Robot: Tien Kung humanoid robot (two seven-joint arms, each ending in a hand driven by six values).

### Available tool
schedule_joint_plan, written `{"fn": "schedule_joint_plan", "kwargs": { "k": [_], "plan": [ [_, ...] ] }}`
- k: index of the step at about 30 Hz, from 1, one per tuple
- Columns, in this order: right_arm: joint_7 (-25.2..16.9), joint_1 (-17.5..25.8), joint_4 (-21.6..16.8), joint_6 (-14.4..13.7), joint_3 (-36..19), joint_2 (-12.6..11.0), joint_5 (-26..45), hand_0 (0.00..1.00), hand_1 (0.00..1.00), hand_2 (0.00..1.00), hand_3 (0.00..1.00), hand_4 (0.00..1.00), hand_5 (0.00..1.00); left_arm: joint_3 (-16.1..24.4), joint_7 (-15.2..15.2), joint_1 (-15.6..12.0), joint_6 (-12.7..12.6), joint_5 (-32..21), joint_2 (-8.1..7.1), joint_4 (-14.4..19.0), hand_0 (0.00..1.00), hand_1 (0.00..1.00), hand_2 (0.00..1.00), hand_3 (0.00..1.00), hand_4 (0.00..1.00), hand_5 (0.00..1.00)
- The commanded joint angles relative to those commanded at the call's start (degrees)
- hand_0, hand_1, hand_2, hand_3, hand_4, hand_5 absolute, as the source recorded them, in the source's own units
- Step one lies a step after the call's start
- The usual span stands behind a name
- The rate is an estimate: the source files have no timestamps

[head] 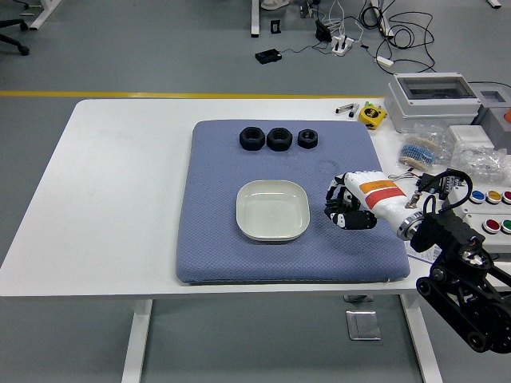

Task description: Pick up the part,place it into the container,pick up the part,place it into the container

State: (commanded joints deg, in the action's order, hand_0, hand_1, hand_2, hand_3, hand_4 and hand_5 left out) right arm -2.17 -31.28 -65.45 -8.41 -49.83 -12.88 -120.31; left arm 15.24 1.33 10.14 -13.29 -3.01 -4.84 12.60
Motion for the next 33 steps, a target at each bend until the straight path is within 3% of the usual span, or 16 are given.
{"fn": "schedule_joint_plan", "kwargs": {
  "k": [8, 12, 13, 17, 18, 19, 24, 25, 33],
  "plan": [
    [0.41, -3.43, -0.40, 0.93, 4.40, 3.05, 3.10, 0.109, 0.275, 0.397, 0.515, 0.693, 0.166, 0.12, -0.04, -0.33, -0.04, 0.06, -0.07, -0.01, 0.697, 0.613, 0.644, 0.556, 0.564, 0.581],
    [0.35, -5.86, 2.62, 1.51, 7.58, 5.93, 3.91, 0.109, 0.275, 0.397, 0.515, 0.693, 0.166, 0.40, -0.18, -0.49, -0.08, 0.47, -0.10, 0.00, 0.697, 0.613, 0.644, 0.556, 0.564, 0.581],
    [0.08, -6.36, 3.61, 1.45, 8.32, 6.59, 3.89, 0.202, 0.393, 0.495, 0.524, 0.611, 0.170, 0.41, -0.19, -0.47, -0.08, 0.52, -0.11, 0.00, 0.697, 0.613, 0.644, 0.556, 0.566, 0.583],
    [-0.56, -7.74, 7.24, 1.03, 10.48, 8.48, 3.43, 0.202, 0.393, 0.495, 0.524, 0.611, 0.170, 0.33, -0.15, -0.36, -0.07, 0.55, -0.19, 0.02, 0.697, 0.613, 0.644, 0.556, 0.566, 0.583],
    [-0.63, -7.85, 7.68, 0.97, 10.63, 8.65, 3.35, 0.202, 0.393, 0.495, 0.524, 0.611, 0.170, 0.31, -0.14, -0.33, -0.06, 0.54, -0.22, 0.02, 0.697, 0.613, 0.644, 0.556, 0.566, 0.583],
    [-0.74, -7.85, 7.84, 0.71, 10.66, 8.68, 3.34, 0.223, 0.417, 0.682, 0.621, 0.675, 0.120, 0.11, -0.03, -0.28, -0.05, 0.28, -0.28, 0.02, 0.697, 0.612, 0.644, 0.557, 0.565, 0.582],
    [-0.99, -8.48, 8.14, -0.77, 10.60, 8.26, 3.16, 0.223, 0.417, 0.682, 0.621, 0.675, 0.120, 0.50, -0.12, -0.37, -0.16, 0.48, -0.38, -0.06, 0.697, 0.612, 0.644, 0.557, 0.565, 0.582],
    [-1.06, -8.61, 8.29, -0.99, 10.55, 8.25, 3.12, 0.218, 0.421, 0.809, 0.805, 0.729, 0.092, 0.54, -0.15, -0.38, -0.16, 0.51, -0.38, -0.06, 0.698, 0.605, 0.644, 0.556, 0.565, 0.583],
    [-2.43, -8.74, 7.97, -3.54, 9.23, 7.63, 2.80, 0.217, 0.422, 0.810, 0.804, 0.717, 0.079, -0.22, 0.13, 0.15, -0.09, -0.25, -0.42, -0.04, 0.698, 0.611, 0.643, 0.556, 0.566, 0.583]
  ]
}}
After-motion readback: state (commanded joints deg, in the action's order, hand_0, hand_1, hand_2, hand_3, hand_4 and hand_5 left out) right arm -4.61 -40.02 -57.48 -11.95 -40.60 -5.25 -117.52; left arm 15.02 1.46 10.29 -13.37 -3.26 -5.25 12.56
